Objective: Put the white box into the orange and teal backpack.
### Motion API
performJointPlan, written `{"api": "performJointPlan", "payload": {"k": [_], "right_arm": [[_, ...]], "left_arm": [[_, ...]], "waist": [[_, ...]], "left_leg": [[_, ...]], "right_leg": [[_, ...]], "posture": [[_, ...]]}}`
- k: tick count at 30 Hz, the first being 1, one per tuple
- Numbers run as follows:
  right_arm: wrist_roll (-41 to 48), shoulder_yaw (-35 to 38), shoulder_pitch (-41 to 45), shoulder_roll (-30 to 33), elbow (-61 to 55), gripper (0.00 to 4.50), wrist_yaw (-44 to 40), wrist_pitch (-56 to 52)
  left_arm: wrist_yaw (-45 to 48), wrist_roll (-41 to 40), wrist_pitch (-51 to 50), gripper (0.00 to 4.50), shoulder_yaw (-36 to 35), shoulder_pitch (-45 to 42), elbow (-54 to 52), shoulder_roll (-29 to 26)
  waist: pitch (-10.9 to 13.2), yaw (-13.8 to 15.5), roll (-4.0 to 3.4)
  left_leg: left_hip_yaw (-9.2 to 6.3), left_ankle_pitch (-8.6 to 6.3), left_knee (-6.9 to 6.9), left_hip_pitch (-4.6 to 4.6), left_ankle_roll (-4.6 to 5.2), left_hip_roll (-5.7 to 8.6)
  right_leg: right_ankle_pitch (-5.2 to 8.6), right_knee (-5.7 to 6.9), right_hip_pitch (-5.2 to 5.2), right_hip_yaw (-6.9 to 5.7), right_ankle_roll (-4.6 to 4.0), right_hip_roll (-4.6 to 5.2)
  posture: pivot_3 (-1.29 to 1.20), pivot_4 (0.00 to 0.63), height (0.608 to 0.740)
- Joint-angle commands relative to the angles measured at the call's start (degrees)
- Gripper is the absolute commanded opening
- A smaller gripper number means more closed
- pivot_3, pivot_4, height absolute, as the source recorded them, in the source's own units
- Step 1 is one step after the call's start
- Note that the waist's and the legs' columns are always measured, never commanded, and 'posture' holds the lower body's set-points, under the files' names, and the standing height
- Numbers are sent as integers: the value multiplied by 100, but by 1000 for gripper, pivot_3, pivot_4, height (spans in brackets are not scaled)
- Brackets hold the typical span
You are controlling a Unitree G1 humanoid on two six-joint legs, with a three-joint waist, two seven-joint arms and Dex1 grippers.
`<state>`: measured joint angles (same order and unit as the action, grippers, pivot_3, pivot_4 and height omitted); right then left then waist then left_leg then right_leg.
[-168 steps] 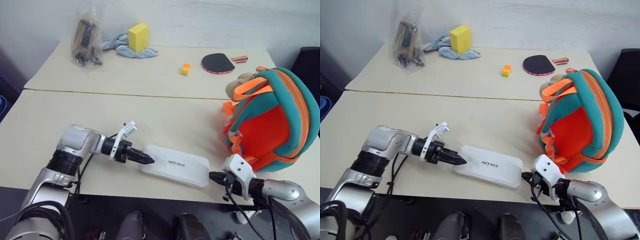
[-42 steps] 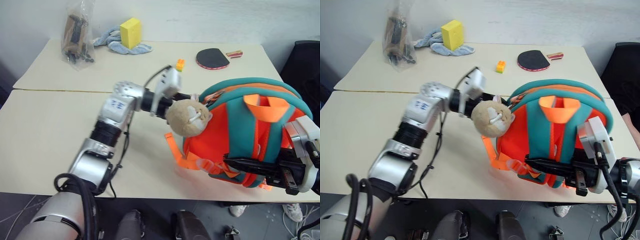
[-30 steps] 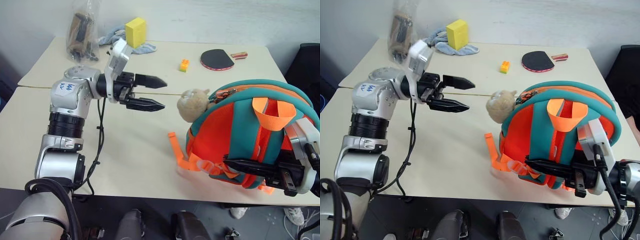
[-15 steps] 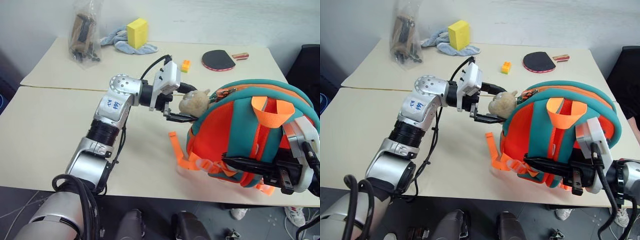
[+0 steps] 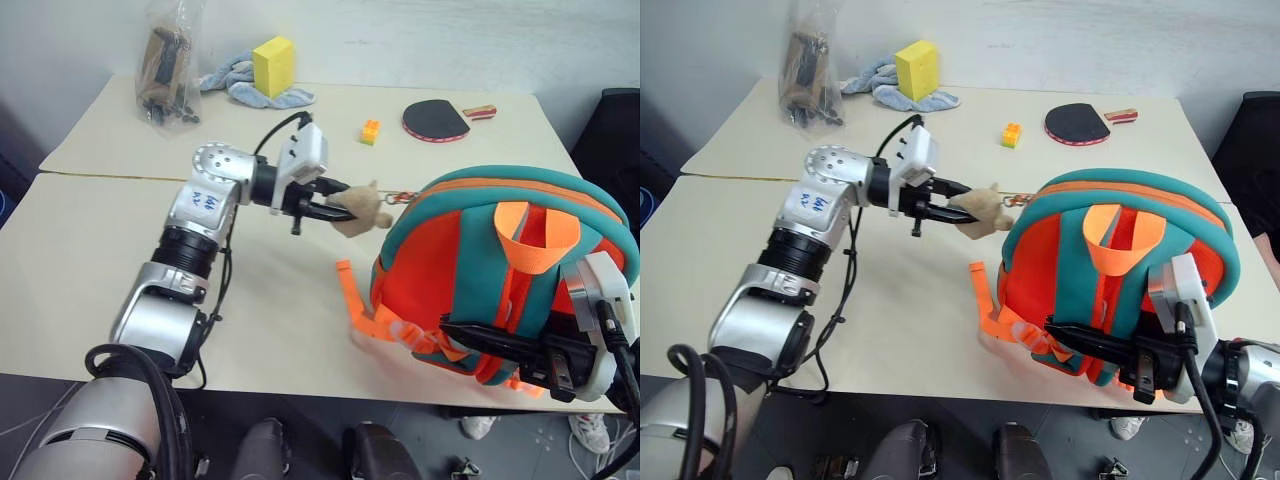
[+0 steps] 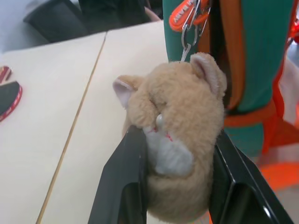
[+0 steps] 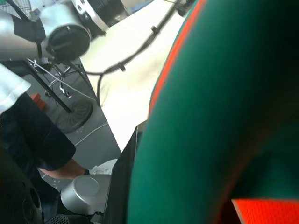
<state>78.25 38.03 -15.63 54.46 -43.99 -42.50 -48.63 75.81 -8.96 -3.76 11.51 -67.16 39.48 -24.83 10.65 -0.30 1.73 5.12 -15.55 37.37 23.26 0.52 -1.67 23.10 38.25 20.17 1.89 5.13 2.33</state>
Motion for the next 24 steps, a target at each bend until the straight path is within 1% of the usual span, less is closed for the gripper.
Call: {"api": "performJointPlan", "payload": {"k": [1, 3, 6, 12, 15, 18, 20, 21, 24], "right_arm": [[-22, 374, -291, -126, -179, 0, -100, 171], [-59, 387, -406, -172, -227, 0, -90, 231], [-103, 337, -462, -205, -263, 0, -25, 323], [-237, 253, -431, -203, -276, 0, 62, 466], [-695, 142, -459, -187, -322, 0, 128, 560], [-1043, 84, -528, -194, -247, 0, 129, 610], [-1246, 210, -737, -135, -104, 645, -86, 562], [-1308, 327, -866, -111, -21, 934, -252, 529], [-1272, 1066, -1263, -8, 457, 2011, -904, 367]], "left_arm": [[343, 297, 512, 1122, 49, 2, 409, -338], [452, 348, 614, 1122, 132, 194, 384, -293], [373, 556, 883, 1122, 391, 651, 153, -28], [-241, 1021, 1135, 1122, 740, 1160, 86, 541], [-326, 1100, 1200, 1122, 797, 1312, -9, 586], [-136, 886, 834, 1122, 639, 1399, -251, 420], [171, 557, 236, 1821, 433, 1473, -563, 185], [317, 398, -56, 2086, 350, 1520, -754, 60], [579, -19, -818, 3131, 34, 1739, -1365, -455]], "waist": [[0, 2, 0], [0, 9, 0], [-1, 8, -1], [-2, 14, -1], [-4, 15, -3], [-5, 15, -4], [-5, 8, -4], [-5, -9, -4], [-4, -27, -5]], "left_leg": [[0, 0, -4, -1, 0, 0], [0, 0, -3, 0, 0, 0], [-1, -2, 1, -3, 3, 2], [-2, -2, 6, 2, 4, 1], [-2, -3, 6, -4, 5, 2], [-2, -3, 6, -6, 5, 2], [-2, -3, 6, -6, 4, 2], [-2, -2, 5, -6, 4, 2], [0, -1, -5, -5, 1, -1]], "right_leg": [[0, -4, -1, 0, 0, 0], [0, -3, -1, -1, 0, 1], [0, -4, -7, -1, 0, 6], [0, 1, -3, -2, 0, 6], [0, 3, -8, -1, 0, 5], [0, 4, -10, -1, 0, 5], [0, 4, -10, -2, 0, 4], [0, 4, -9, -2, 0, 4], [1, 5, -3, -1, -2, 0]], "posture": [[0, 150, 740], [0, 150, 740], [0, 150, 740], [0, 150, 740], [0, 150, 740], [0, 150, 740], [0, 150, 740], [0, 150, 740], [0, 150, 740]]}}
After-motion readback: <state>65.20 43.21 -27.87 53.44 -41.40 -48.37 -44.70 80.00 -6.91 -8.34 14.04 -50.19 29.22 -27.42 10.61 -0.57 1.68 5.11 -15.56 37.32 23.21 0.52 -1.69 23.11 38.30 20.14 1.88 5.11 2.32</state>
